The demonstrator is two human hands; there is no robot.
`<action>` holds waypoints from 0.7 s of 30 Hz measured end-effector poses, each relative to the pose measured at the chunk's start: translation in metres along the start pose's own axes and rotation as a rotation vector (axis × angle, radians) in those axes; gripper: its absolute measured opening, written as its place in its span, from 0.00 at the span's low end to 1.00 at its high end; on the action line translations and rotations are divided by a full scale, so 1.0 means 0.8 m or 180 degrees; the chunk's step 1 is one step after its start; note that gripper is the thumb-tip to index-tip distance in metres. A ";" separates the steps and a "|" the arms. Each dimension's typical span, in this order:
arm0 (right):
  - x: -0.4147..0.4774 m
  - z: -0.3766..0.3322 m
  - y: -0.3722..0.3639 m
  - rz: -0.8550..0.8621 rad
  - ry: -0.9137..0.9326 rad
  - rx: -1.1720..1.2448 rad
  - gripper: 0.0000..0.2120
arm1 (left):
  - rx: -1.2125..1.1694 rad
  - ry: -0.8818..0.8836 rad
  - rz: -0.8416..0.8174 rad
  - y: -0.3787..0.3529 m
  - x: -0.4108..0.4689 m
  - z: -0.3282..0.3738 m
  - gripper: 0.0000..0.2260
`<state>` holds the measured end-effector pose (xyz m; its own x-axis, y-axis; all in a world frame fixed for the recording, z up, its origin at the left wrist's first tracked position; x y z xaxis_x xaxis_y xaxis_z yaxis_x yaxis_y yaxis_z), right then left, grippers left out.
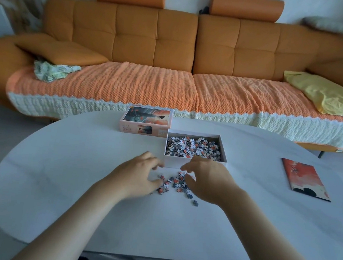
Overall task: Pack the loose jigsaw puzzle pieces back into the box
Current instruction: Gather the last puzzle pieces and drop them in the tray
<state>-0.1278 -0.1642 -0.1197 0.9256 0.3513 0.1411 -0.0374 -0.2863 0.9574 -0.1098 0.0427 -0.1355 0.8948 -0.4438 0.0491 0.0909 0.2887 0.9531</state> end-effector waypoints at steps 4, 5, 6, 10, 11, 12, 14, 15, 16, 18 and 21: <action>-0.006 -0.008 -0.021 -0.0410 -0.0120 -0.0278 0.20 | 0.0127 0.0196 -0.0474 -0.018 -0.019 -0.010 0.32; -0.007 -0.010 -0.024 -0.0456 -0.0132 -0.0313 0.19 | 0.0137 0.0156 -0.0462 -0.022 -0.019 -0.008 0.31; -0.007 -0.011 -0.027 -0.0496 -0.0137 -0.0322 0.19 | 0.0114 0.0104 -0.0415 -0.026 -0.018 -0.005 0.28; -0.007 -0.012 -0.023 -0.0588 -0.0225 0.0007 0.20 | -0.0176 -0.0095 -0.0082 -0.033 -0.004 0.012 0.16; -0.008 -0.010 -0.018 -0.0598 -0.0300 0.0146 0.22 | -0.0231 -0.0125 -0.0063 -0.035 -0.001 0.015 0.16; -0.010 -0.006 -0.013 -0.0608 -0.0406 0.0251 0.24 | -0.0270 -0.0163 -0.0073 -0.036 0.002 0.018 0.16; -0.013 0.002 -0.003 -0.0687 -0.0629 0.0280 0.24 | -0.0339 -0.0178 -0.0135 -0.036 0.005 0.022 0.15; -0.015 0.007 -0.001 -0.0775 -0.0725 0.0200 0.23 | -0.0375 -0.0139 -0.0155 -0.034 0.006 0.023 0.14; -0.017 0.011 0.000 -0.0885 -0.0814 0.0109 0.22 | -0.0406 -0.0082 -0.0170 -0.032 0.006 0.022 0.13; -0.019 0.012 -0.003 -0.1023 -0.0922 0.0100 0.25 | -0.0408 0.0033 -0.0292 -0.029 0.004 0.021 0.17; -0.015 0.000 -0.014 -0.0933 -0.0846 0.0234 0.29 | -0.0091 -0.0013 -0.0482 -0.033 0.003 0.023 0.31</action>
<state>-0.1389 -0.1654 -0.1319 0.9586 0.1874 -0.2145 0.2608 -0.2745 0.9255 -0.1182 0.0184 -0.1555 0.8681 -0.4875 -0.0934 0.2372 0.2422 0.9408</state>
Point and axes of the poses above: each hand's wrist, its own x-axis towards the middle knuckle, its own y-axis out of the back of the hand, z = x × y, the point moved 2 cm from there along x, towards the middle knuckle, and after that the axes turned 3 degrees about x, right-handed, at the moved point
